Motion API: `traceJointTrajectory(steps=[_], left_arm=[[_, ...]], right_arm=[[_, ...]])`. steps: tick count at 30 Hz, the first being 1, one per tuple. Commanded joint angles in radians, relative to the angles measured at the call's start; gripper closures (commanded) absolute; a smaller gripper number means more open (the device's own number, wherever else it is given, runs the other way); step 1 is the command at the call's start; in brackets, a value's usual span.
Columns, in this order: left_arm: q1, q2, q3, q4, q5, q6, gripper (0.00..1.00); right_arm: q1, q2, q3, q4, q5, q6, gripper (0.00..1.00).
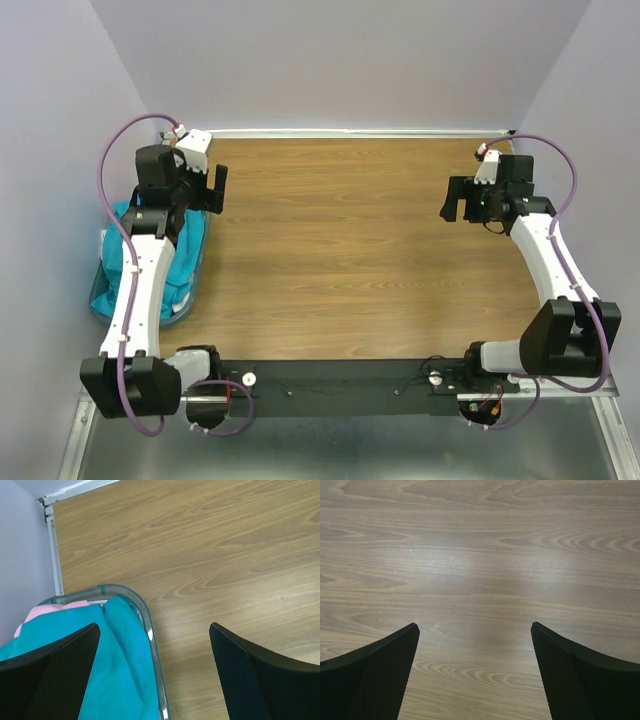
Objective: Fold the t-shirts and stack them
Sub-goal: Grab the tshirt from the pile
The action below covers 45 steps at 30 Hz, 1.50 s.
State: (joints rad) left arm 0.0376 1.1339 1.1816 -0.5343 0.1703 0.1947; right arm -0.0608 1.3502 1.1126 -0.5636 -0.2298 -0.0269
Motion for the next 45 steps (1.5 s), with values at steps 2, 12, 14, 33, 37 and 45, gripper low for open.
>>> traceJointTrajectory(steps=[2,12,14,33,37,45], left_arm=[[0.065,0.095,0.134,-0.114,0.040,0.032,0.01],[0.304,0.305,0.311,-0.285,-0.041,0.189,0.02],[0.317,0.329,0.302,-0.283,-0.051,0.195,0.02],[0.318,0.389,0.081,-0.167,-0.063,0.178,0.33],[0.318,0.371,0.113,-0.176,-0.058,0.176,0.80],[0.318,0.277,0.289,-0.260,-0.068,0.167,1.00]], right_arm=[[-0.002,0.020,0.039,-0.036,-0.003,-0.022,0.00],[-0.002,0.050,0.046,-0.050,-0.016,-0.033,0.00],[-0.002,0.056,0.046,-0.051,-0.019,-0.034,0.00],[-0.002,0.095,0.085,-0.079,-0.031,-0.038,0.00],[-0.002,0.095,0.090,-0.084,-0.025,-0.036,0.00],[-0.002,0.096,0.093,-0.087,-0.031,-0.036,0.00]])
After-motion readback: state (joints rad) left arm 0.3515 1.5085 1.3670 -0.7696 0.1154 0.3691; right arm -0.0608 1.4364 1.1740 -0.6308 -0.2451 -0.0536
